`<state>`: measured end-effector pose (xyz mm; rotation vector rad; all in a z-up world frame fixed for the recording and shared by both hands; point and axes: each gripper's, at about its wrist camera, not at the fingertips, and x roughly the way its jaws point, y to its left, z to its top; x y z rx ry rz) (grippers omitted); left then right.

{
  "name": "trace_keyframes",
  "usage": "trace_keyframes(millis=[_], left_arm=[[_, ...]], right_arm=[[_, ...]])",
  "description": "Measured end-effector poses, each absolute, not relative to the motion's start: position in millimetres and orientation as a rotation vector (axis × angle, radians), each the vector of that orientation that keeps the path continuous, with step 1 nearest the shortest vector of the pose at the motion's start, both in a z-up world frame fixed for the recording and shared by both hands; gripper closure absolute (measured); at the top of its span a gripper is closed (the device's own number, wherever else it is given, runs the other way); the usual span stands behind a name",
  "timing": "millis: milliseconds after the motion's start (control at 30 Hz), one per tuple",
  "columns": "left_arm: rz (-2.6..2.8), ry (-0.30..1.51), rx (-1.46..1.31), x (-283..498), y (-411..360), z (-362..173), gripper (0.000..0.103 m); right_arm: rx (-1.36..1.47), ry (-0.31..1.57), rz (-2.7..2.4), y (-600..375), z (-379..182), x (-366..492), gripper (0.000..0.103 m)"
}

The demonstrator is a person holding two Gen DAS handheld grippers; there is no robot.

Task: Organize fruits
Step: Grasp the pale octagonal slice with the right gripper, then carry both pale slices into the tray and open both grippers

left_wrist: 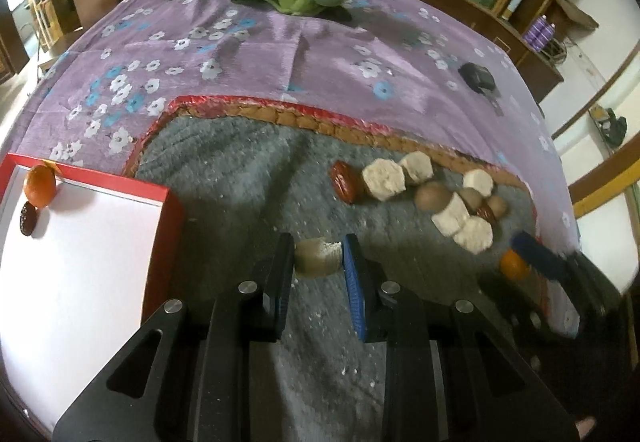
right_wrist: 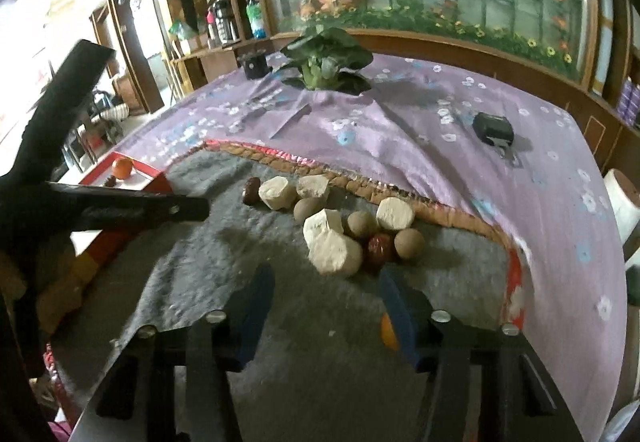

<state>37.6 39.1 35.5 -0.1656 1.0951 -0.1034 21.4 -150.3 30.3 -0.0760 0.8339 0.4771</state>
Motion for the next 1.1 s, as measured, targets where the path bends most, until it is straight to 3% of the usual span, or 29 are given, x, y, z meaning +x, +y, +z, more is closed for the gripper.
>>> trace_keyframes(millis=[200,267,533,1100], left_arm=[[-0.111,1.105,-0.166,34.9,38.7,33.7,0.080],[-0.112,1.106,-0.169,34.1,39.2,33.6,0.080],[-0.104,1.105,-0.182,27.1,46.1,35.7,0.080],[-0.056,1.000,-0.053,-24.6,40.9,47.2,0.079]], right_arm=[[-0.193,0.856,0.441,-128.5,14.6,38.6,0.062],[-0.227,0.865,0.392,-127.4,8.2,43.8,0.077],[-0.048,0.861,0.443,-152.4,22.5,23.5,0.077],[-0.029,0.841,0.478,-127.3,32.9,-40.0,0.077]])
